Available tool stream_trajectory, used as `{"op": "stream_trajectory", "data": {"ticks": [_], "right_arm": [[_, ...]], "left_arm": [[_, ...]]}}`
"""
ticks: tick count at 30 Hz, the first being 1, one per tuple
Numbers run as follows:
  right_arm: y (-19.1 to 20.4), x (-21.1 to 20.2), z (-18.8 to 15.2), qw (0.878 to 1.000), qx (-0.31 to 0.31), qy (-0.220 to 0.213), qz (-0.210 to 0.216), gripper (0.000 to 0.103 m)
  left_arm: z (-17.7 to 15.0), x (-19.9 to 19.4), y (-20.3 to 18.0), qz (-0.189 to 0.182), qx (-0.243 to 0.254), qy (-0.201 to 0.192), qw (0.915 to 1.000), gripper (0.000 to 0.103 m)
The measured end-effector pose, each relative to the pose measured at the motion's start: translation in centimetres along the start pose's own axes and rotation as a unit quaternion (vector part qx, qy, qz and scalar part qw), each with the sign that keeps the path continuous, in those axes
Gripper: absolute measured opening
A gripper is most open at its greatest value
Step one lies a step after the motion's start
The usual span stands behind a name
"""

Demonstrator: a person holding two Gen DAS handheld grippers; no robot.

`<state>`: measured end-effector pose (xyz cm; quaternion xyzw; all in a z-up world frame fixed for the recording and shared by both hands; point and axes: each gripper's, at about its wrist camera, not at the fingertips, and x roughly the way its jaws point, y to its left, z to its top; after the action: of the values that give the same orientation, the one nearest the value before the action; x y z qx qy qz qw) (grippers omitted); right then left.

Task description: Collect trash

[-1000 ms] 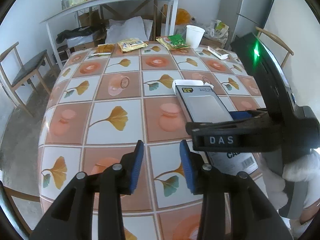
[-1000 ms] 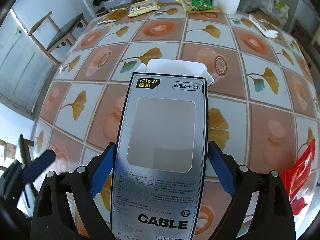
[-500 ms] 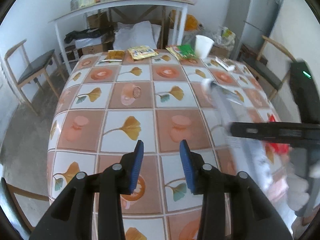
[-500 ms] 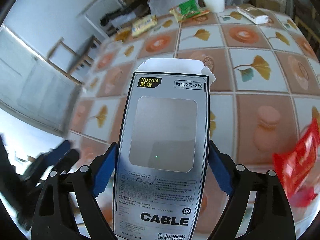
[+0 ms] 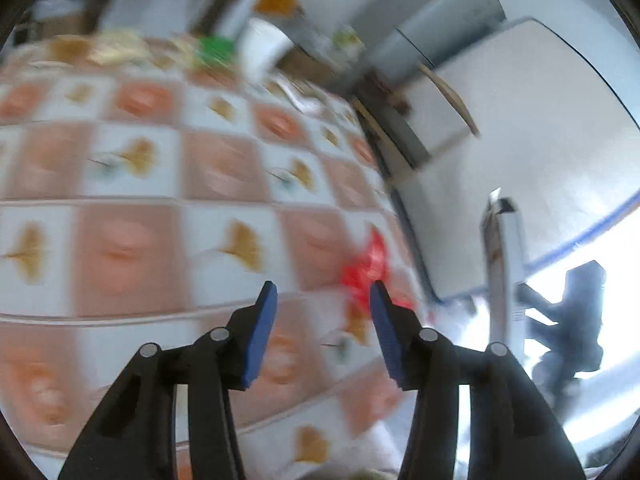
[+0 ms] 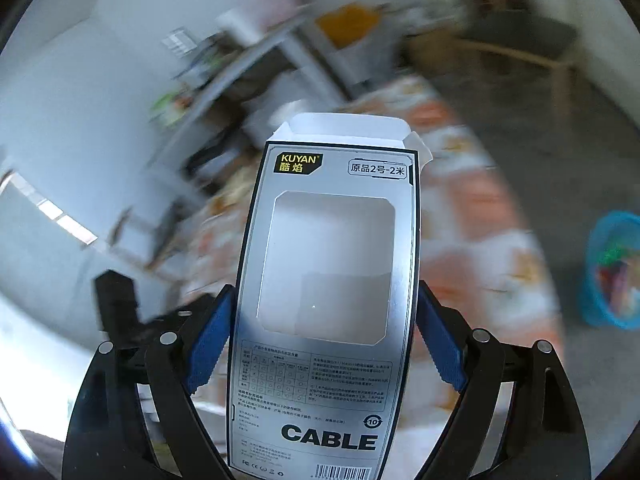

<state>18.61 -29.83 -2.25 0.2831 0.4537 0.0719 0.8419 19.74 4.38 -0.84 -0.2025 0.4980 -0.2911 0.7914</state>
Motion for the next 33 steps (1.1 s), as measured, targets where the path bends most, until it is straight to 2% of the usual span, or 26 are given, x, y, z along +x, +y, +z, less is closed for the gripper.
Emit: {"op": "stream_trajectory", "data": {"ticks": [4,7,9,12,15,18,22,27,33], "right_arm": [[-3.8,0.1,-1.5,0.998,0.043,0.007,-0.04,0.082],[-5.0,1.0,-2.1,0.997,0.05,0.021,-0.052,0.082],[-5.1,1.8,-2.1,0.997,0.047,0.031,-0.057,0.082],[-5.3,3.5,-1.7,0.996,0.038,0.046,-0.064,0.082],[-5.9,3.9,-1.9,0.996,0.028,0.055,-0.07,0.082],[-5.8,4.1,-2.2,0.995,0.016,0.058,-0.075,0.082],[-6.2,4.9,-2.2,0.996,0.014,0.061,-0.069,0.081],[-6.8,5.3,-2.1,0.997,0.033,0.059,-0.042,0.081],[-9.5,3.0,-2.2,0.995,0.089,0.027,0.025,0.081]], "left_arm": [[-0.2,4.9,-4.3,0.019,0.075,0.032,0.9965,0.06],[-0.7,8.4,-6.5,0.058,0.117,0.052,0.9902,0.061],[-0.9,10.2,-6.9,0.09,0.123,0.06,0.9866,0.061],[-0.8,11.6,-6.6,0.108,0.109,0.06,0.9863,0.061],[-1.0,12.3,-6.5,0.125,0.107,0.051,0.985,0.047],[-1.4,12.9,-6.5,0.141,0.115,0.052,0.9819,0.028],[-1.7,12.9,-6.8,0.144,0.121,0.043,0.9812,0.018],[-1.2,11.9,-7.7,0.144,0.131,0.019,0.9806,0.013],[0.0,11.4,-10.8,0.131,0.154,0.006,0.9793,0.012]]}}
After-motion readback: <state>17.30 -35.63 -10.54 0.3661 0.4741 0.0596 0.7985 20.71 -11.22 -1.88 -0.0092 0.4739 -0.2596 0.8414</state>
